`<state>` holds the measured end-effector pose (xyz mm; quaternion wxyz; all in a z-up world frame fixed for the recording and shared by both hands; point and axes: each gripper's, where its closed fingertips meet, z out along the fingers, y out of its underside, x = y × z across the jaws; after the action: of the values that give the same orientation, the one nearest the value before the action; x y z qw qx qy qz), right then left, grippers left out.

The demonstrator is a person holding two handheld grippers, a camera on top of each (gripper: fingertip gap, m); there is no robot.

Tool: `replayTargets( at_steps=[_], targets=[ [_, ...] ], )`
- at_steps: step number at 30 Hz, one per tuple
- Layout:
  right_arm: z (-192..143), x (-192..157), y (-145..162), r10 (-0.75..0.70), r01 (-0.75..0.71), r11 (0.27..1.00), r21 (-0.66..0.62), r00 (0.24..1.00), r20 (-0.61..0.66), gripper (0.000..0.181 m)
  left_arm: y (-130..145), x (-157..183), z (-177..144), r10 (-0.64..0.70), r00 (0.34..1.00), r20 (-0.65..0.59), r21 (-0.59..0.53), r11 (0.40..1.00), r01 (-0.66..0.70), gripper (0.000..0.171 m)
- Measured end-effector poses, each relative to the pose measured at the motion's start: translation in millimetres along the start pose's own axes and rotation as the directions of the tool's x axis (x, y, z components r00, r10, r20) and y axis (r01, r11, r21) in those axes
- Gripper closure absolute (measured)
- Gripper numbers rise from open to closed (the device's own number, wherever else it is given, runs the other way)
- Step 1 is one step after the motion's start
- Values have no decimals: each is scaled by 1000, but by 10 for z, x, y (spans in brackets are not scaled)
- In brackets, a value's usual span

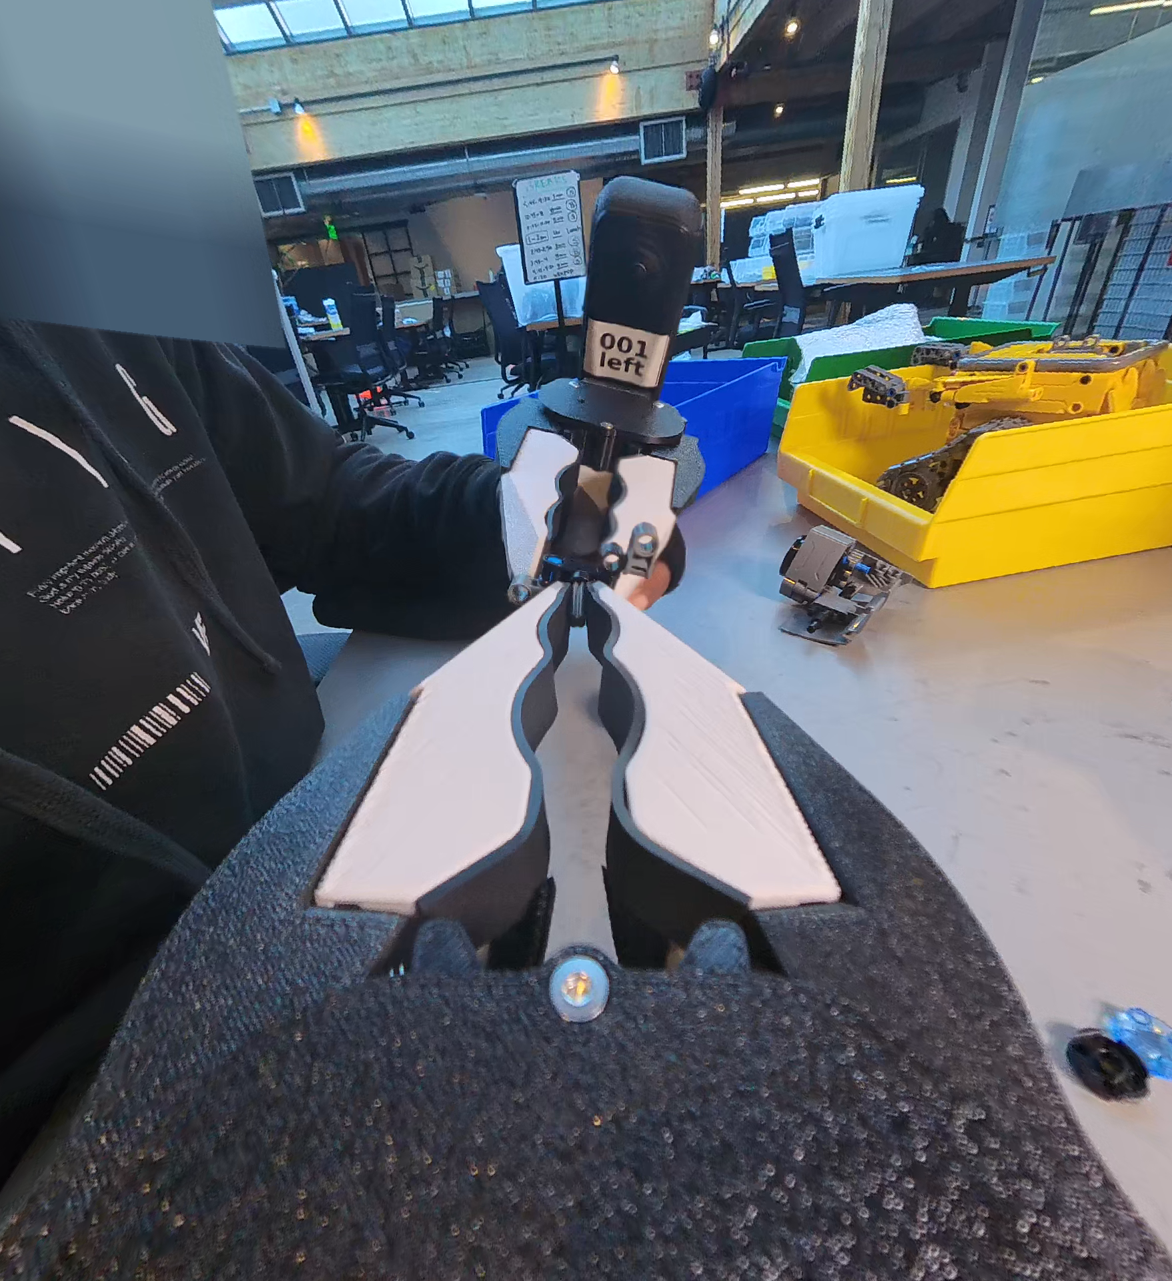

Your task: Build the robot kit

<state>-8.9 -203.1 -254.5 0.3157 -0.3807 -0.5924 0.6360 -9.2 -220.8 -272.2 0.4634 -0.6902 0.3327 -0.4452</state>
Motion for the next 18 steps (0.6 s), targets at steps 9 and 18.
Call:
replayTargets(
  at_steps=[9,18],
  targets=[
    [37,52,77,-97,94,994,-47,994,-48,177,-81,-20,57,-192,980,-48,81,977,196,146],
    [47,82,110,-130,125,990,-69,989,-75,177,-45,-75,58,-184,983,-13,82,979,184,161]
  ],
)
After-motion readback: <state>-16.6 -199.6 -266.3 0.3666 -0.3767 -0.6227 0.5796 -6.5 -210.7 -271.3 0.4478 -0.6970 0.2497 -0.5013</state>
